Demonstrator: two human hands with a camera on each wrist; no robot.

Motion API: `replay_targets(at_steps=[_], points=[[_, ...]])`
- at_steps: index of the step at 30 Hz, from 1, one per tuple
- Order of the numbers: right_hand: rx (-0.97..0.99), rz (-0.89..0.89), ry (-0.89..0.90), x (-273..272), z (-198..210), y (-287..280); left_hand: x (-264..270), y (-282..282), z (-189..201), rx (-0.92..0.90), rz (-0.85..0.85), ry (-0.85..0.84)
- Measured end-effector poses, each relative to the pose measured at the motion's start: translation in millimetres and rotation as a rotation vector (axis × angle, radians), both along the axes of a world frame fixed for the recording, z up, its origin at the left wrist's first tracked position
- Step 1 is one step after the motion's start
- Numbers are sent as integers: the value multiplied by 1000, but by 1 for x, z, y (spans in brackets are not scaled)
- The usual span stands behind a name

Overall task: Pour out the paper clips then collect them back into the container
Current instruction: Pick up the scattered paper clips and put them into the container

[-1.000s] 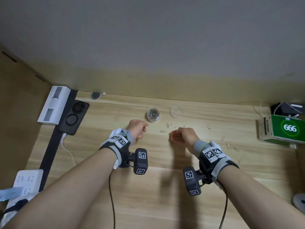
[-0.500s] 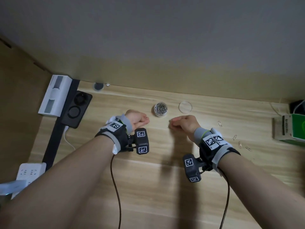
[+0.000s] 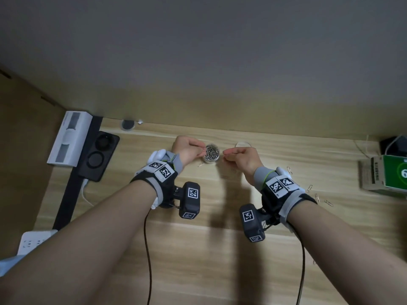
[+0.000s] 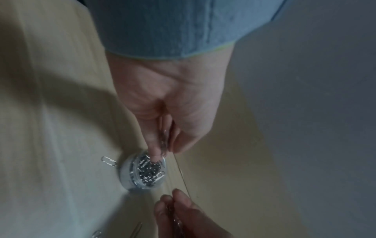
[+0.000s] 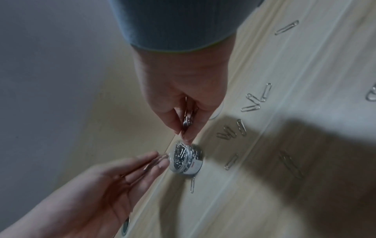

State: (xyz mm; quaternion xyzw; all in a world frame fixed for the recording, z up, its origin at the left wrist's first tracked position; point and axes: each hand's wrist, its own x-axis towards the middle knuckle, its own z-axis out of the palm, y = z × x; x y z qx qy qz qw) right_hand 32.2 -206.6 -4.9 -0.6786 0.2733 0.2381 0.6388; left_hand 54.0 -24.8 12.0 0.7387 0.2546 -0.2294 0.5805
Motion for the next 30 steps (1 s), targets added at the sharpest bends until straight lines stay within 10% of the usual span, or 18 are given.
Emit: replay_targets(at_steps=[17,30], points=[[236,-146,80,21,22,19,-14,11,8,190,12,18],[16,-57,-47,8,27,14,-26,22,-20,277,-103,7]])
